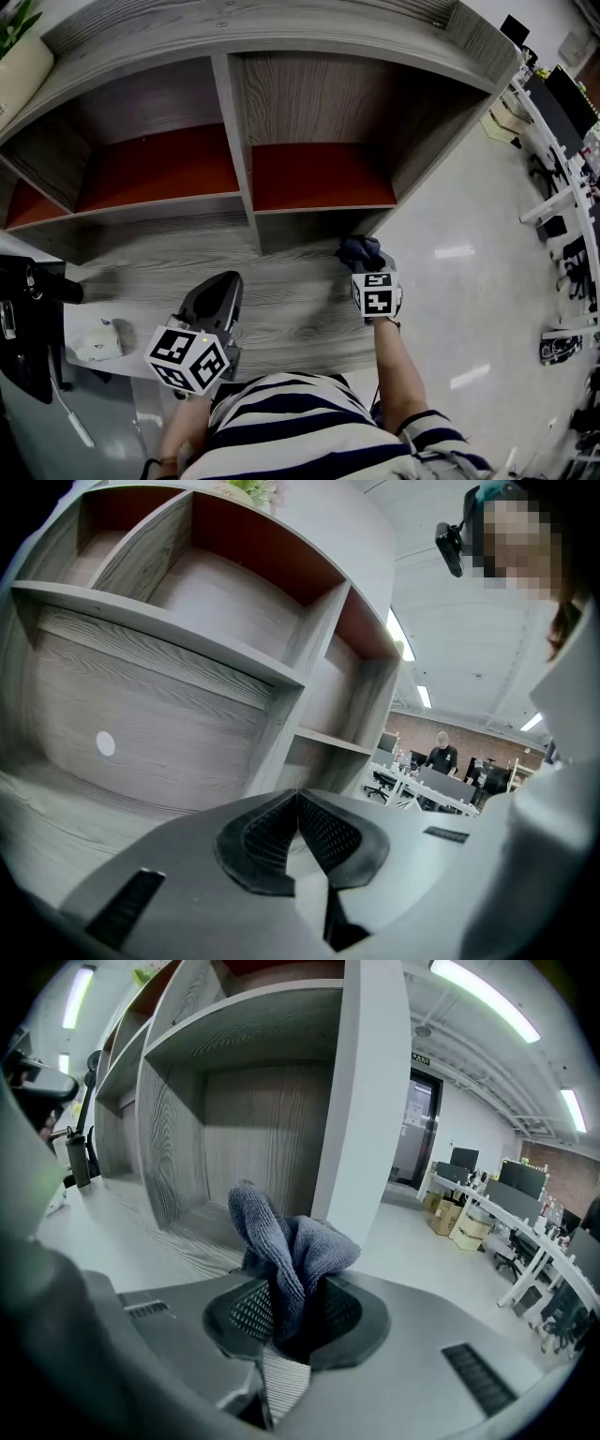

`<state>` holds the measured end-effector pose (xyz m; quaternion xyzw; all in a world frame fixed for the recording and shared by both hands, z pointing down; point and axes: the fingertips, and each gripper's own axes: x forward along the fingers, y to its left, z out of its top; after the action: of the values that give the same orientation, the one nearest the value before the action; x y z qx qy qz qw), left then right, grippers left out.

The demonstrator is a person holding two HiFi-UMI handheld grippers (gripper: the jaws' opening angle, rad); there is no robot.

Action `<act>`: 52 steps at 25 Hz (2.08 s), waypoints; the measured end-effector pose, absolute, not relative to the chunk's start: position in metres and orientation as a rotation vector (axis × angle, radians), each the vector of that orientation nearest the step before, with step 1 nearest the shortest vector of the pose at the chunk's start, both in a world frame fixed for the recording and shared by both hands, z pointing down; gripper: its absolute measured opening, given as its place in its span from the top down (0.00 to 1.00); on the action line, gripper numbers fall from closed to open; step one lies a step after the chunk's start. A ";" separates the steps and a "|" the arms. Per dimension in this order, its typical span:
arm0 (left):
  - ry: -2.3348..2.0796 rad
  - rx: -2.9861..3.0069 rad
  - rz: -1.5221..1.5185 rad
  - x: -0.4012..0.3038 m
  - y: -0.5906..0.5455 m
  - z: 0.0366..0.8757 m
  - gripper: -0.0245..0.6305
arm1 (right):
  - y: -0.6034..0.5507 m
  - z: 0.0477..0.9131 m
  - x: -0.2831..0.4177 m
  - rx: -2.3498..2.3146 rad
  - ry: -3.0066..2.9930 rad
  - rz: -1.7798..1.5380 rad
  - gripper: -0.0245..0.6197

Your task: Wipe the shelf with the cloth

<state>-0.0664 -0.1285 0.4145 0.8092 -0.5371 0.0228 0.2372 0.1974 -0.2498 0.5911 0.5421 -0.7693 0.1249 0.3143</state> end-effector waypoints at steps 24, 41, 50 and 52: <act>-1.407 2.282 0.020 -0.050 -0.124 0.405 0.94 | -0.198 0.406 0.170 1.462 -2.301 0.009 0.84; -1.494 2.302 -0.049 -0.074 -0.109 0.373 0.94 | -0.162 0.232 0.044 1.228 -2.716 -0.493 0.84; -1.560 2.293 -0.069 -0.091 -0.102 0.361 0.94 | -0.170 0.183 -0.003 1.156 -2.767 -0.720 0.84; -1.568 2.287 -0.068 -0.094 -0.100 0.362 0.94 | -0.173 0.174 -0.015 1.131 -2.768 -0.776 0.84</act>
<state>-0.0936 -0.1003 0.3616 0.8106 -0.5558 -0.0242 0.1830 -0.0151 -0.1731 0.1740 0.3660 -0.8957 -0.2510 0.0261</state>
